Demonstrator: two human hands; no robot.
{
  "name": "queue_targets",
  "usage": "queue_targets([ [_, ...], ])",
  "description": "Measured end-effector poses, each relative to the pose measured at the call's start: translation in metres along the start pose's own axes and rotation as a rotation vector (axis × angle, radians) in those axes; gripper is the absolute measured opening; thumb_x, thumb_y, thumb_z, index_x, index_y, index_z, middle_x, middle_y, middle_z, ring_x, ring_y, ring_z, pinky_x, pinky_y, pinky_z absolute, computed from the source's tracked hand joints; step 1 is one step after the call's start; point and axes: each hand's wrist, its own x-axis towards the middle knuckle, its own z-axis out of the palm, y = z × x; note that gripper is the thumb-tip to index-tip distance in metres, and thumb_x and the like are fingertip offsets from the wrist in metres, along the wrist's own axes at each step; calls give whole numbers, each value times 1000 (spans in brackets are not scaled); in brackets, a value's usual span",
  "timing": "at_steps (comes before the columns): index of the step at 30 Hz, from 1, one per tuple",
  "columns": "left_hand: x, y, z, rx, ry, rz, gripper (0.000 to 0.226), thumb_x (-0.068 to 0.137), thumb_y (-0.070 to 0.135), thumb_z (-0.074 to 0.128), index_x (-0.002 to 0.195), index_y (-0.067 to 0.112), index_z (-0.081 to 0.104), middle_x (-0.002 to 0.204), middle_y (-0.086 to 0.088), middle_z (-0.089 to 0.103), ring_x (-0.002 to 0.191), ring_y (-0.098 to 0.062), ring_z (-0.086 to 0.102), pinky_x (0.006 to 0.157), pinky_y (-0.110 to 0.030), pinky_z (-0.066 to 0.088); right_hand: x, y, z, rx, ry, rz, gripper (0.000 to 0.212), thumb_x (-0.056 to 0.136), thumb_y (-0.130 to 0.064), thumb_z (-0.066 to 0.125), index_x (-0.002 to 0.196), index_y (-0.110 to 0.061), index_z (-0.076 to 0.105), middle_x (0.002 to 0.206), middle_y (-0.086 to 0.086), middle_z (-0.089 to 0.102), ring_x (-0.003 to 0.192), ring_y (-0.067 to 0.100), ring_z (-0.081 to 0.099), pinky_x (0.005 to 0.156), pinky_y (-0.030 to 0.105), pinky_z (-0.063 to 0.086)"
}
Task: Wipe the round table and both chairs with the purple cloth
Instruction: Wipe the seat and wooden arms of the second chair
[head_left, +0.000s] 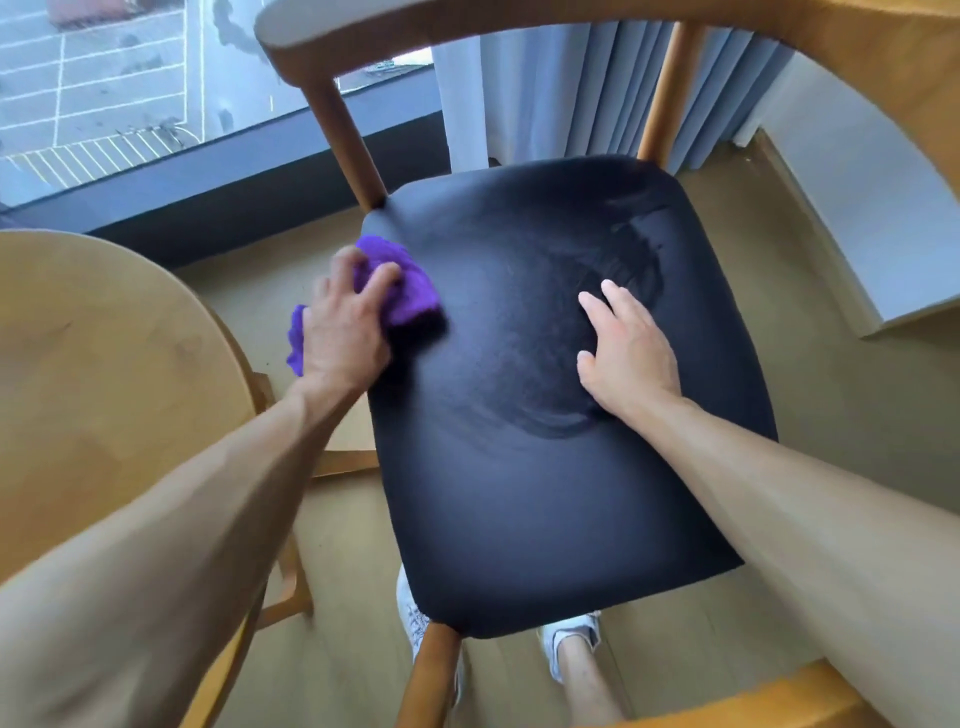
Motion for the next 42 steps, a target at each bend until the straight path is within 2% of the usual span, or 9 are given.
queue_targets([
  [4, -22, 38, 6, -198, 31, -6, 45, 65, 2, 60, 107, 20, 56, 125, -12, 41, 100, -36, 48, 80, -47, 51, 0, -3, 3, 23, 27, 13, 66, 90, -7, 56, 151, -20, 35, 165, 1, 17, 152, 19, 13, 122, 39, 20],
  [10, -103, 140, 14, -180, -247, 596, 48, 68, 30, 61, 116, 21, 59, 136, -9, 46, 100, -34, 45, 73, -44, 47, 3, -5, 4, 93, 47, 9, 55, 96, -11, 51, 149, -20, 41, 164, 2, 22, 152, 19, 16, 122, 39, 20],
  [15, -57, 97, 6, -25, -227, 908, 43, 77, 25, 51, 118, 23, 63, 135, -12, 53, 96, -34, 51, 68, -44, 49, 3, 8, -3, 249, 136, 19, 40, 102, -14, 41, 140, -16, 54, 153, 3, 43, 142, 19, 37, 111, 34, 33],
  [22, 6, 83, -2, -46, 19, -85, 50, 73, 9, 60, 119, 26, 50, 132, -11, 39, 102, -39, 45, 68, -49, 53, -4, 30, -20, 415, 193, 127, 38, 104, -21, 35, 135, -18, 57, 141, -2, 53, 125, 16, 50, 96, 20, 33],
  [24, -10, 138, 7, -89, 10, -64, 42, 72, 9, 60, 111, 23, 53, 127, -12, 40, 98, -37, 45, 61, -41, 47, -2, 32, -21, 473, 226, 162, 37, 105, -23, 34, 132, -19, 59, 135, 1, 56, 121, 17, 52, 94, 18, 31],
  [28, -67, 251, 31, -177, -212, 373, 49, 69, 15, 66, 118, 22, 63, 125, -5, 48, 91, -32, 45, 63, -40, 47, 0, 49, -29, 567, 262, 266, 39, 100, -34, 34, 122, -19, 63, 120, 6, 64, 112, 25, 59, 102, 33, 41],
  [34, -50, 210, 30, -301, -298, 714, 62, 86, 58, 59, 137, 25, 55, 148, -3, 44, 119, -28, 47, 92, -42, 49, -5, 79, -48, 410, 254, 336, 38, 95, -39, 42, 123, -22, 61, 116, 5, 63, 109, 29, 60, 97, 40, 45],
  [38, -20, 142, 16, -305, -17, 478, 48, 96, 40, 48, 139, 21, 56, 153, -5, 45, 134, -28, 48, 108, -42, 41, -25, 46, -39, 45, 337, 203, 52, 90, -50, 51, 137, -28, 48, 131, 7, 47, 115, 32, 48, 87, 46, 44],
  [42, 21, 79, 32, 38, -22, 29, 58, 97, 47, 32, 150, 24, 41, 161, -6, 32, 147, -28, 30, 120, -51, 22, -56, 9, -16, -164, 57, 287, 92, 79, -75, 47, 154, -38, 10, 160, 5, 9, 142, 31, 20, 96, 56, 38],
])
